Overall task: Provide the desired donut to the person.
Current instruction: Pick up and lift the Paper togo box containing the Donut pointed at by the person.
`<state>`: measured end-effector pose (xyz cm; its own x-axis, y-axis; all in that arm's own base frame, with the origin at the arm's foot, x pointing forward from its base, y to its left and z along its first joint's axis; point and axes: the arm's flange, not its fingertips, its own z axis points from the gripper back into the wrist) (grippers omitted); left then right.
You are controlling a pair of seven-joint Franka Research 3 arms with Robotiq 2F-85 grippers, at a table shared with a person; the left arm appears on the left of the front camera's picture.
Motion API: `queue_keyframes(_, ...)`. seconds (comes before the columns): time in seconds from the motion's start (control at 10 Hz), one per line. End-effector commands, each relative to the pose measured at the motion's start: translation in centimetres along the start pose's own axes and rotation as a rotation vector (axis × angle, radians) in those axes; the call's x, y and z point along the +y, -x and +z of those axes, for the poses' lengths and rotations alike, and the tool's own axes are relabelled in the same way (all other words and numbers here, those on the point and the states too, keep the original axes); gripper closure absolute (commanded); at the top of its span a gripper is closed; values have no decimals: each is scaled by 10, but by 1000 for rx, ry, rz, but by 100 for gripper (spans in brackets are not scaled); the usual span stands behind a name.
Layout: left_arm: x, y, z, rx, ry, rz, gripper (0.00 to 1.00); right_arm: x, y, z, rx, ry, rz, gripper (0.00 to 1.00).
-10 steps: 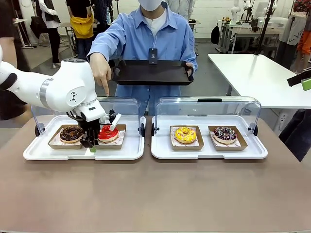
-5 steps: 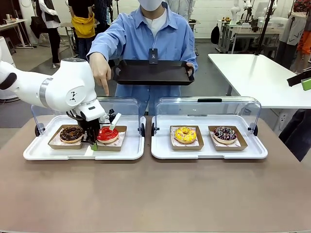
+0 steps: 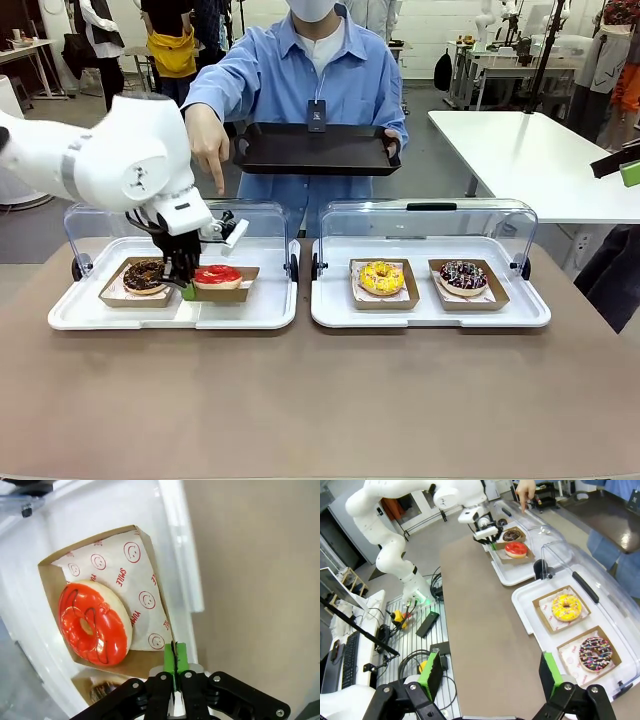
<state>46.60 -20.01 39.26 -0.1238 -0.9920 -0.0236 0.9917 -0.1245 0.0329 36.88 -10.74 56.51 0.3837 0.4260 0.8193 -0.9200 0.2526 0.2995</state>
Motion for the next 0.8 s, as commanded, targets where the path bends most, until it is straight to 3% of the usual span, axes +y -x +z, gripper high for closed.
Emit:
queue_keyframes(0.0,-43,1,51,16,37,24,100,-1,0,0,-17,-14,13,0)
queue_keyframes(0.4,-95,-5,126,34,-53,16,100,-1,0,0,-17,-14,13,0)
queue_keyframes(0.7,-101,-10,195,-2,-166,60,100,-1,0,0,-17,-14,13,0)
